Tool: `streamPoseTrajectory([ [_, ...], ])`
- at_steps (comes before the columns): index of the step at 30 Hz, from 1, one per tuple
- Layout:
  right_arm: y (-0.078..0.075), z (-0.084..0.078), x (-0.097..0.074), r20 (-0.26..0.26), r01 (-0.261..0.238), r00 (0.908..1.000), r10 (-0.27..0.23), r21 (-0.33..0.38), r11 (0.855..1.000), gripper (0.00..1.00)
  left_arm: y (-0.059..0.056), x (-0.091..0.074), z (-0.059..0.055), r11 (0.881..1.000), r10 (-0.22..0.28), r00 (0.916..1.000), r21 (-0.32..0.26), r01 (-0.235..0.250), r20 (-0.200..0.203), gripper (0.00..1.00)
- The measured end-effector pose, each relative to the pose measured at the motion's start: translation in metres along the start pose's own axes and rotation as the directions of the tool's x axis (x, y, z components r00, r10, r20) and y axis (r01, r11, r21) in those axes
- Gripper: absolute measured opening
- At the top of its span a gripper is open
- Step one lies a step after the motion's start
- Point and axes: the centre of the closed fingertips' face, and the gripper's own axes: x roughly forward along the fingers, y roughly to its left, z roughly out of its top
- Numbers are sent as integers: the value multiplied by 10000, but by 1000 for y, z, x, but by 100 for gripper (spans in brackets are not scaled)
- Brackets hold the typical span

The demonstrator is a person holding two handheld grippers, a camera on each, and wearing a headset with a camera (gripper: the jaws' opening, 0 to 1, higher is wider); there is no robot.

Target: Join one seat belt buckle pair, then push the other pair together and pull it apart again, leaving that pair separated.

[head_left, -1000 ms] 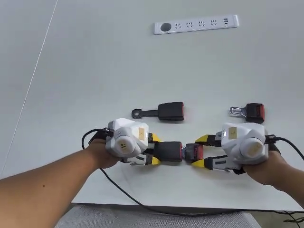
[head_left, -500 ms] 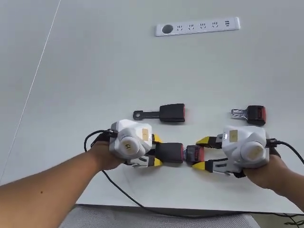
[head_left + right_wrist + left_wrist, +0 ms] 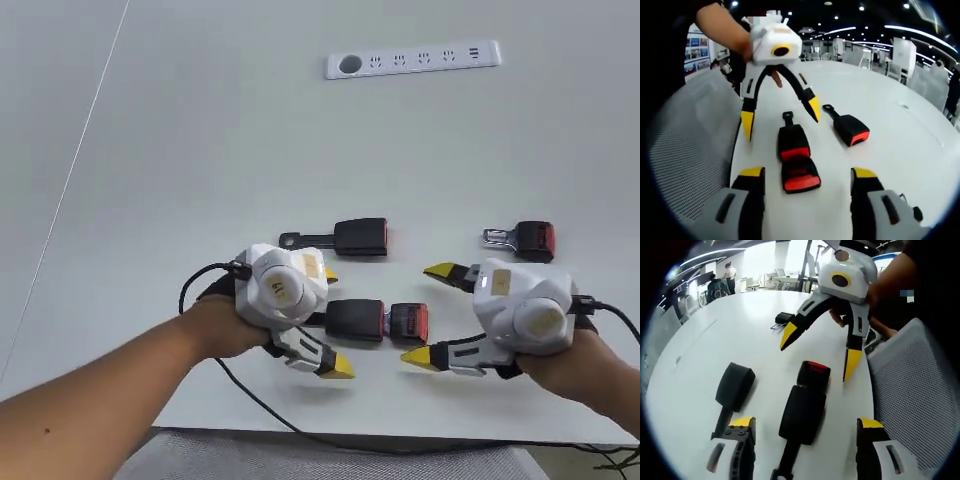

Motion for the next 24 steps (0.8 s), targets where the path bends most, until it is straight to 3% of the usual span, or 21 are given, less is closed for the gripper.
streamPoseTrajectory([
  [2,-5,2,-7,81,104,9999,-104,-55,9999,70,6,-5,3,9997,245,9997,55,-246,65,92],
  [8,-22,6,-29,279,347,9990,-350,88,9994,70,25,-23,15,9964,803,9964,248,-810,270,91],
  [12,-34,5,-44,168,474,9987,-476,146,9988,70,35,-32,21,9956,916,9951,163,-923,376,93],
  [15,-45,4,-55,123,686,9976,-688,150,9975,70,47,-37,20,9913,1243,9919,407,-1254,274,93],
  [24,-81,-12,-81,-229,994,9949,-984,470,9939,73,77,-47,22,9867,1595,9867,278,-1604,321,93],
])
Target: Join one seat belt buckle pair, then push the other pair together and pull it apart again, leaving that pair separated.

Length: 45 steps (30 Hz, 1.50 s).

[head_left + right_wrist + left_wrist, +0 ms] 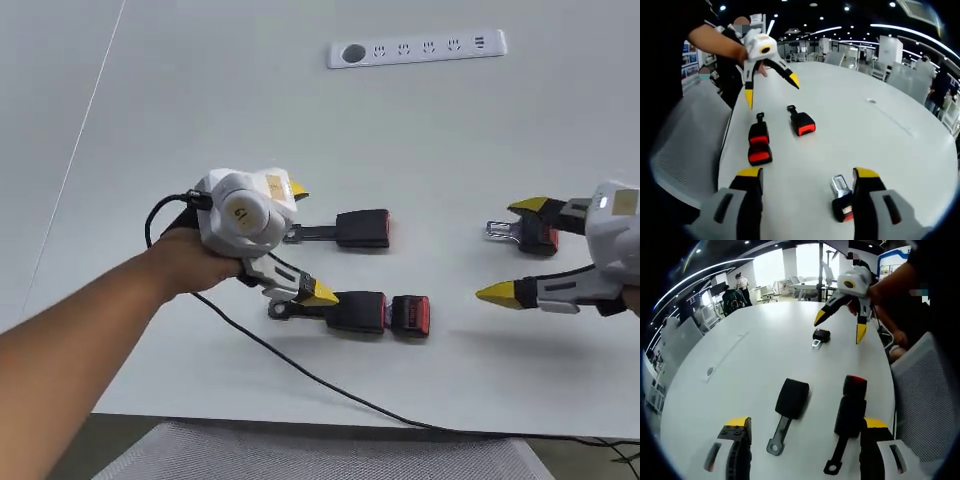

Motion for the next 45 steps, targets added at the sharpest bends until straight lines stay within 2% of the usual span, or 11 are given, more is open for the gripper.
streamPoseTrajectory([
  [5,-23,-9,-12,-233,26,9997,-18,370,9993,73,14,2,5,9996,151,9998,-222,-148,152,92],
  [11,-43,-29,-19,-774,47,9970,-14,431,9991,74,16,15,3,10000,-21,10000,-75,21,-2,91],
  [13,-49,-36,-19,-927,-7,9957,55,511,9987,74,17,20,4,10000,-57,9999,48,56,98,86],
  [20,-53,-65,-12,-1681,-442,9842,560,730,9963,70,17,45,-7,9984,-567,9982,-47,566,-186,85],
  [24,-56,-74,-8,-1866,-562,9798,720,885,9945,69,16,57,-8,9968,-788,9969,-105,787,-73,83],
  [28,-54,-78,-3,-1943,-863,9758,1006,809,9930,65,14,69,-14,9948,-1009,9944,66,1012,-318,80],
  [32,-53,-82,0,-1999,-1090,9721,1230,797,9908,61,17,76,-17,9953,-940,9947,193,948,-425,73],
  [35,-54,-79,0,-1915,-1206,9728,1304,619,9908,57,21,78,-15,9961,-826,9964,288,831,-176,68],
  [38,-52,-78,-1,-1906,-1426,9700,1512,580,9881,53,23,78,-14,9967,-766,9969,265,770,-177,64],
  [42,-51,-80,-2,-2016,-1618,9659,1625,199,9866,49,17,76,-13,9932,-981,9952,625,983,-61,52],
  [45,-54,-80,-2,-1989,-1655,9658,1665,217,9860,47,17,77,-11,9920,-1038,9946,728,1035,15,51],
])
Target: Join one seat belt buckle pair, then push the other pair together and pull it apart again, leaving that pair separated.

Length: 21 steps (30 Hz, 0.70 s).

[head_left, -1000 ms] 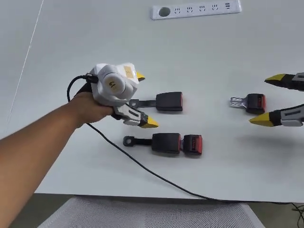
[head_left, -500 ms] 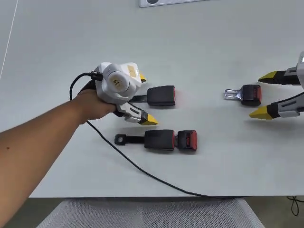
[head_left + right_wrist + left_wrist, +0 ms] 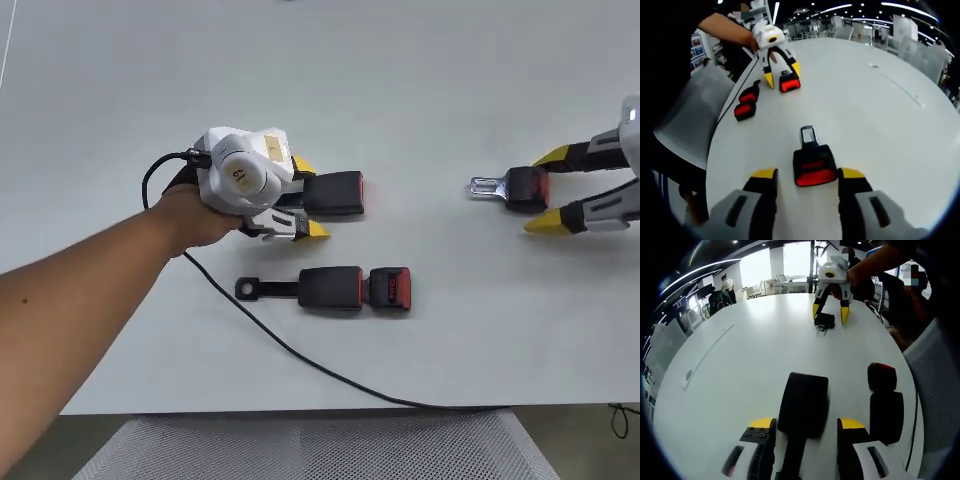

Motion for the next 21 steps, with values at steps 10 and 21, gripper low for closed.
streamPoseTrajectory([
  [10,-10,2,1,-76,-133,9999,131,-350,9993,38,8,0,8,9990,-251,9997,368,250,39,36],
  [21,-11,1,3,146,-297,9994,309,-755,9967,34,8,-4,6,9975,-377,9992,606,367,146,35],
])
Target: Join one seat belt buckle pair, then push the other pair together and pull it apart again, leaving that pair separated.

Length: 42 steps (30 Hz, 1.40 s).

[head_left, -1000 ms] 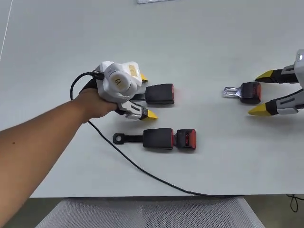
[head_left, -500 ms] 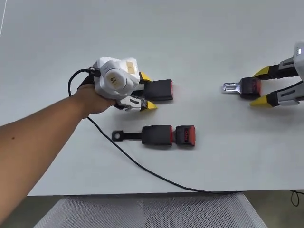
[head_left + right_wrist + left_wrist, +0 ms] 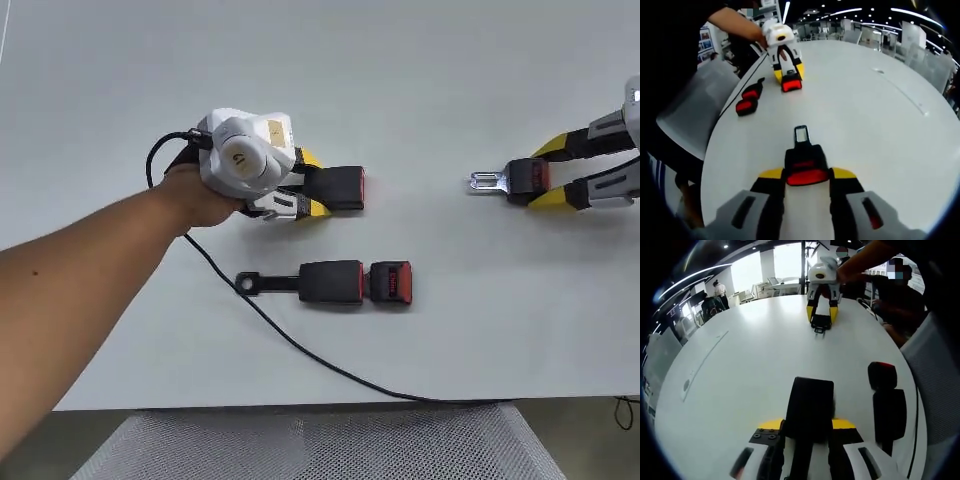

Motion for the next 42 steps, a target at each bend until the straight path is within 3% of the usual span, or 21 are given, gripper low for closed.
streamPoseTrajectory([
  [4,-1,-1,0,342,-10,9994,6,115,9999,33,1,-1,-1,10000,14,10000,9,-14,79,34],
  [6,-1,1,0,684,-20,9977,-18,544,9985,33,1,0,-1,10000,9,10000,16,-10,81,34],
  [13,0,2,1,820,111,9965,-142,379,9992,33,2,1,-3,10000,10,10000,9,-10,37,34],
  [18,4,13,8,1135,135,9934,-175,359,9993,33,2,3,-3,10000,9,10000,10,-9,-41,34],
  [42,15,59,48,1442,-42,9895,29,89,10000,33,1,6,-1,10000,18,9989,-3,-18,-463,34],
])
